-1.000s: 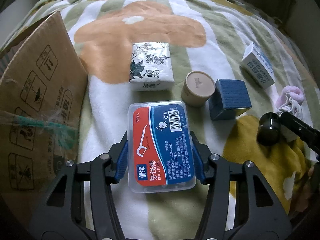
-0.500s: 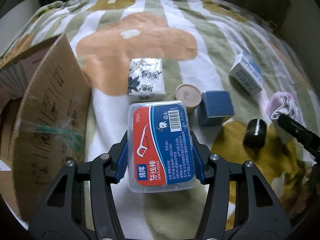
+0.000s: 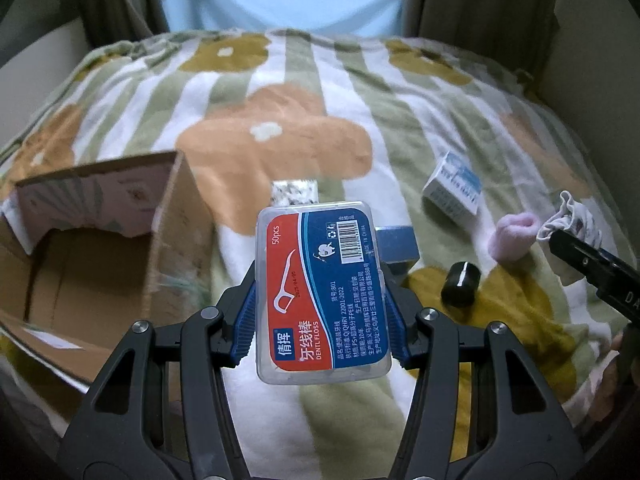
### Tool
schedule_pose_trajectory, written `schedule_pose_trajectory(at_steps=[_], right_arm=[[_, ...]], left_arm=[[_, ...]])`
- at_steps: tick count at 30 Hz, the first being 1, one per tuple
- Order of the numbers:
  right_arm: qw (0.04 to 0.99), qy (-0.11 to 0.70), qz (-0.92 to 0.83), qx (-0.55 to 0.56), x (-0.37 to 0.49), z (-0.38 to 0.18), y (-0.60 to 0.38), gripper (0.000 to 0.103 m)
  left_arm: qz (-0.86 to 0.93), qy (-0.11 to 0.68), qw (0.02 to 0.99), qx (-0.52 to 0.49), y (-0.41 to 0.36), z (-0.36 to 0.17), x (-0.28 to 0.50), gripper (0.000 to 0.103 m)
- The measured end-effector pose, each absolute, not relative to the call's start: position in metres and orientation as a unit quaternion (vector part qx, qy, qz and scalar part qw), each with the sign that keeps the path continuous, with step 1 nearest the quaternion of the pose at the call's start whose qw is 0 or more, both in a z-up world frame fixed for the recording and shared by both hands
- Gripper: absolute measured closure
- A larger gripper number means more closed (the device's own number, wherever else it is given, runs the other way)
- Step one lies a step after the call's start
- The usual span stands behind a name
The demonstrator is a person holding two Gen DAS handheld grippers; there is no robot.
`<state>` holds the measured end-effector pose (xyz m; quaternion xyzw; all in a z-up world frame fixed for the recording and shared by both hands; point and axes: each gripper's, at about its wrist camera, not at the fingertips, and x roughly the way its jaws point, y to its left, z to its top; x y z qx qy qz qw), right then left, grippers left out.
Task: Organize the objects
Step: 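Lift the floss-pick box and white hat and carry both over the cardboard box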
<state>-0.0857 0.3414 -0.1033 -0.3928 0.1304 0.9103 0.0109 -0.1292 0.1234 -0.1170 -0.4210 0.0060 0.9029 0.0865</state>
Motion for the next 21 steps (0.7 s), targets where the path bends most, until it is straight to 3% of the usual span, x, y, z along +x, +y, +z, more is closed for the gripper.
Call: schedule_pose_trajectory(at_steps=[21], right_arm=[[-0.028, 0.067, 0.939, -0.337, -0.083, -0.017, 0.251, 0.036]], left_arm=[[0.927, -0.011, 0.058, -0.371, 0.036, -0.055, -0.112, 0.053]])
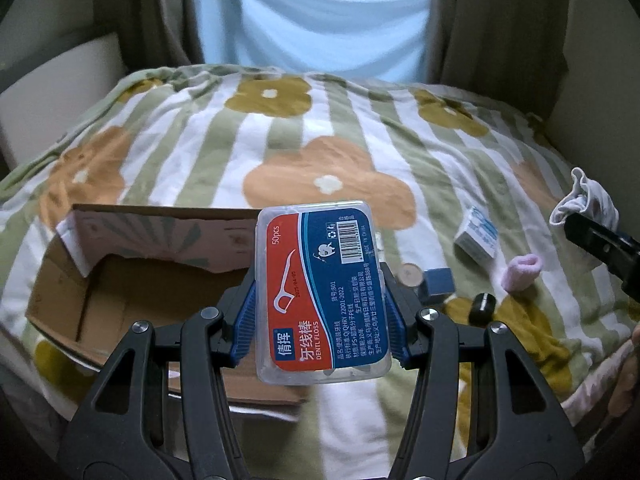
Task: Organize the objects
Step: 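Lift the floss-pick box and white hat and carry both over the cardboard box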
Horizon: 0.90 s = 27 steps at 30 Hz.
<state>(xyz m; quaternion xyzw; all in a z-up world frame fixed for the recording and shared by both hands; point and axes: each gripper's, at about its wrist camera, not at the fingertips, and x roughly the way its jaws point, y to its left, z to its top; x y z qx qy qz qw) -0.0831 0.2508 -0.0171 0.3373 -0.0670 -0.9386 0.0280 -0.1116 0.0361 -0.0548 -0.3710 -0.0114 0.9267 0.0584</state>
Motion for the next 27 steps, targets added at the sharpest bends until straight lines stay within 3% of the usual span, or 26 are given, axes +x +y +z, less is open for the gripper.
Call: schedule_pose_trajectory(at_steps=[27], right_arm=[[0.151, 0.014, -0.920, 0.362, -0.119, -0.030, 0.056, 0.036]], left_arm=[[0.930, -0.065, -0.036, -0.361, -0.150, -0.068, -0.112, 0.053]])
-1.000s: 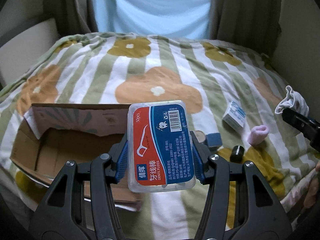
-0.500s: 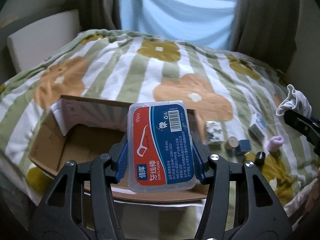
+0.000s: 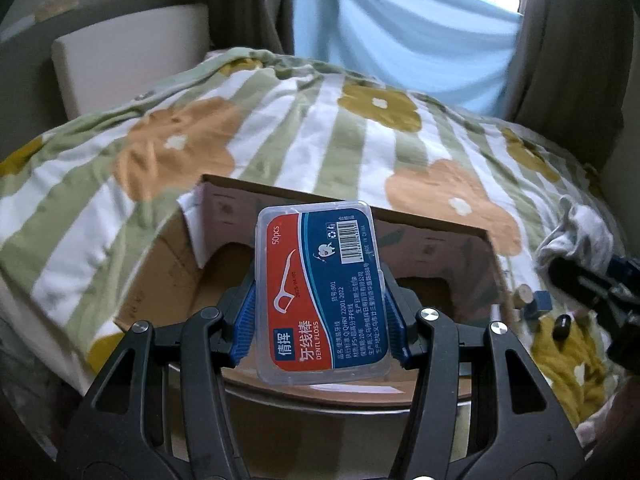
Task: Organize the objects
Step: 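Lift the floss-pick box and white hat and carry both over the cardboard box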
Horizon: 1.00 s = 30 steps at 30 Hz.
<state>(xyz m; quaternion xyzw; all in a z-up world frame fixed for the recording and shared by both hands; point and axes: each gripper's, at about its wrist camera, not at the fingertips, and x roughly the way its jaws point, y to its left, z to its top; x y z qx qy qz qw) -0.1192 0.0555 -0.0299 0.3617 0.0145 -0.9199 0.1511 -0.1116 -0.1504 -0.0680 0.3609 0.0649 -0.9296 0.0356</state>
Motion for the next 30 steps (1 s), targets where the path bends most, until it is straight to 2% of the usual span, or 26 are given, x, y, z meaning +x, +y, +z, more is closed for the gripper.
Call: schedule_pose_trajectory(at_steps=[14, 30], right_arm=[[0.191, 0.048, -0.887, 0.418, -0.151, -0.080, -0.023, 0.036], [0.192, 0.057, -0.873, 0.445, -0.168, -0.105, -0.042, 0.036]], left_arm=[[-0.919, 0.061, 0.044, 0.387, -0.205, -0.100, -0.141, 0.053], [-0.911, 0.066, 0.041, 0.406, -0.220, -0.121, -0.152, 0.053]])
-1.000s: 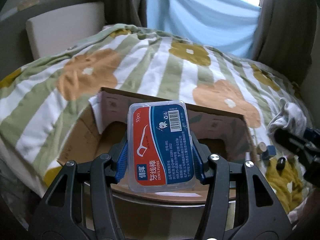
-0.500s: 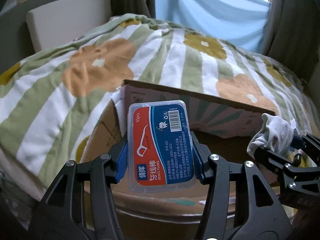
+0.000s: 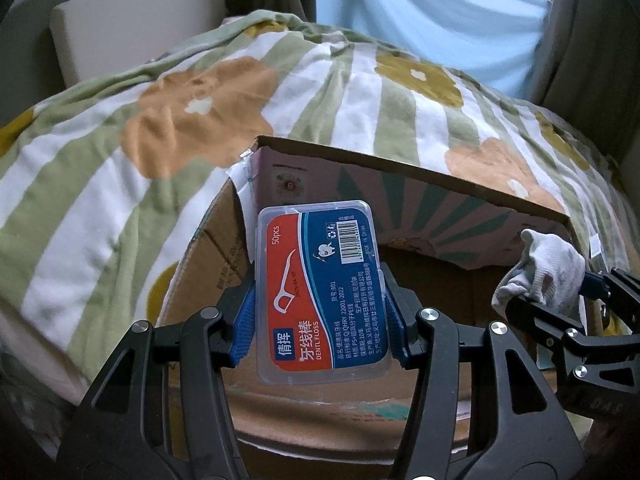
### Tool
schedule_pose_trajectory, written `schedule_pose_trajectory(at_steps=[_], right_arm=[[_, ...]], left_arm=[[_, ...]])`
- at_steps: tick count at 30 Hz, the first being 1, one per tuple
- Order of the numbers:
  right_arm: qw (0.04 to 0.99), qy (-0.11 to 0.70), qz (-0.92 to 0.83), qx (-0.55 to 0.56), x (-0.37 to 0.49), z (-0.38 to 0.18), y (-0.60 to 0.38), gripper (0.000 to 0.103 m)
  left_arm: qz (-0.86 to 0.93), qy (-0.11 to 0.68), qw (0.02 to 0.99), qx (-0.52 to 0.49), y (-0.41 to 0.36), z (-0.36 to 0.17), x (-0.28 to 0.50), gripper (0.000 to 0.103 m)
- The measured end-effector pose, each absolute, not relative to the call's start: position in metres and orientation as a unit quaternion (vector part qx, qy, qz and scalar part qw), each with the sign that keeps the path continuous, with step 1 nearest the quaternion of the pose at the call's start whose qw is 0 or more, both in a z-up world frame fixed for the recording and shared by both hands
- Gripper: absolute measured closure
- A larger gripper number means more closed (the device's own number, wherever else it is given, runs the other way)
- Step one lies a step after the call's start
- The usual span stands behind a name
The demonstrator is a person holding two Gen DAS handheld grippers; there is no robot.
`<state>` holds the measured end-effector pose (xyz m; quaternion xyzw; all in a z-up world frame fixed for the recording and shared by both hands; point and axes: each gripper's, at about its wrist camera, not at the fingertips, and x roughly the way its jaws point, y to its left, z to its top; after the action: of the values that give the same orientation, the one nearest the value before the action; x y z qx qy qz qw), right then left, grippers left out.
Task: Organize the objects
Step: 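Lift the floss-pick box and white hat and carry both over the cardboard box, then open the left tool dropping the floss box while the right tool releases the hat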
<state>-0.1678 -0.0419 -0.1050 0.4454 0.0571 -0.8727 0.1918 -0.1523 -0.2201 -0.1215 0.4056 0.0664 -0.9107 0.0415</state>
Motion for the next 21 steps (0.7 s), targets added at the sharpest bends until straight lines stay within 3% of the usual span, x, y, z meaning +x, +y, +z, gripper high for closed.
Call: schedule_pose_trajectory(at_steps=[2, 4, 5, 9, 21], right_arm=[[0.187, 0.056, -0.874, 0.445, -0.168, -0.105, -0.041, 0.035], [0.172, 0.059, -0.878, 0.443, -0.169, -0.103, -0.040, 0.031], [0.172, 0.060, -0.876, 0.446, -0.170, -0.103, -0.040, 0.030], [0.171, 0.064, -0.874, 0.451, -0.167, -0.104, -0.034, 0.016], [0.178, 0.049, -0.882, 0.434, -0.151, -0.092, -0.020, 0.015]], left_arm=[[-0.915, 0.069, 0.026, 0.397, -0.217, -0.117, -0.151, 0.051], [-0.918, 0.058, 0.029, 0.391, -0.213, -0.112, -0.151, 0.026], [-0.920, 0.050, 0.035, 0.387, -0.211, -0.108, -0.151, 0.001], [-0.933, 0.041, 0.027, 0.358, -0.206, -0.098, -0.145, 0.000], [-0.930, 0.060, 0.020, 0.362, -0.210, -0.089, -0.131, 0.000]])
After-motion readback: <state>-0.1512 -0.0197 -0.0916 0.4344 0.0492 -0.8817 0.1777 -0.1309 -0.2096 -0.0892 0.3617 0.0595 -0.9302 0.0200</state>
